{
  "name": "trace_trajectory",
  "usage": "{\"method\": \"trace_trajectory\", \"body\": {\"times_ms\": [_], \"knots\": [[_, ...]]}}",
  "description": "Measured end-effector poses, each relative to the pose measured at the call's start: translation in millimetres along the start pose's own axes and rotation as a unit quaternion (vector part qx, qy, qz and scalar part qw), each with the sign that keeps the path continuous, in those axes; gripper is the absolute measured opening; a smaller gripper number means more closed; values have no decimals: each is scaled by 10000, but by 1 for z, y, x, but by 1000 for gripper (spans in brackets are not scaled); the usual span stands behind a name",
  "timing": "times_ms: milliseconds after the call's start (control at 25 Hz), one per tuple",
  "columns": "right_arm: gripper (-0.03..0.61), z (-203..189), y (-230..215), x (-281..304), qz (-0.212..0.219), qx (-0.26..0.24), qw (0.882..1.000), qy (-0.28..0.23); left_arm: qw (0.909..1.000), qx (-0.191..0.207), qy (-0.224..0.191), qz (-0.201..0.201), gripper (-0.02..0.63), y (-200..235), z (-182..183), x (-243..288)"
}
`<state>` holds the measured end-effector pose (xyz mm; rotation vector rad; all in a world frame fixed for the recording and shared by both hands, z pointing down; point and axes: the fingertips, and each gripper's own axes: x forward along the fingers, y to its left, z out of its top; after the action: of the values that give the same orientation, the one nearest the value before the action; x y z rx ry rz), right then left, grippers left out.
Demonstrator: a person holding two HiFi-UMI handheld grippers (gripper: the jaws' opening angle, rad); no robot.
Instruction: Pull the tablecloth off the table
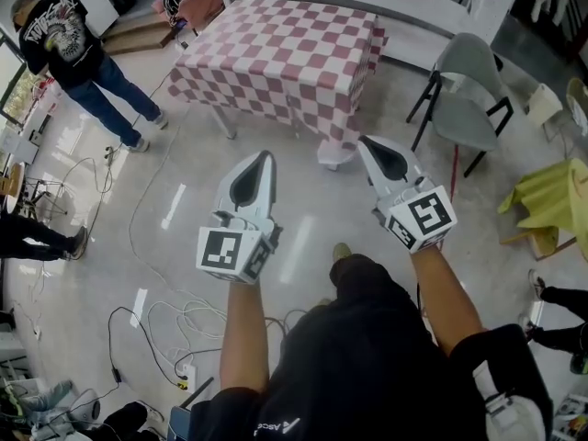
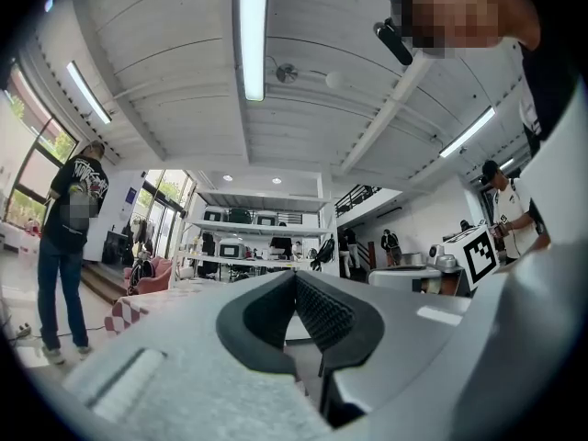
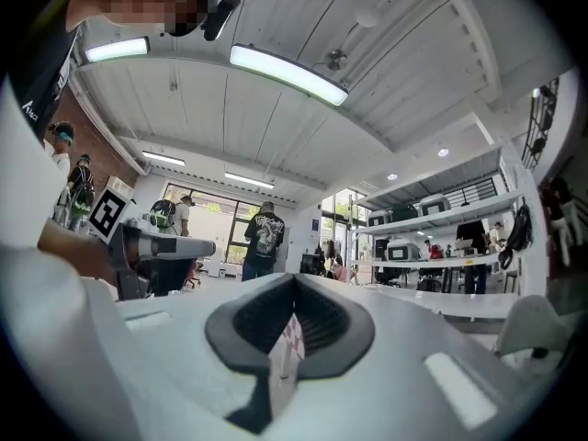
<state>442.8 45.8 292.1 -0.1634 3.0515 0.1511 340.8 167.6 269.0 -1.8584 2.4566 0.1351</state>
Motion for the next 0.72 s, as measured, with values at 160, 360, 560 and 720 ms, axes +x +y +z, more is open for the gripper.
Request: {"method": "trace_trajectory", "body": {"times_ms": [160,360,560,720], "knots": [[0,-12,-7,38,61,-30,10000,-7,10000,17,-14,15,9,31,-5,24],[0,-22,-45,110,104,-34,9999,3,10000,-22,-26,42,10,83,-9,84],[0,-49,-91,198,136,-63,9999,3,9995,100,205,215,10,158,-36,152],[0,-62,-140,271,211,-140,9997,34,9995,209,124,221,9,206,-41,221]]}}
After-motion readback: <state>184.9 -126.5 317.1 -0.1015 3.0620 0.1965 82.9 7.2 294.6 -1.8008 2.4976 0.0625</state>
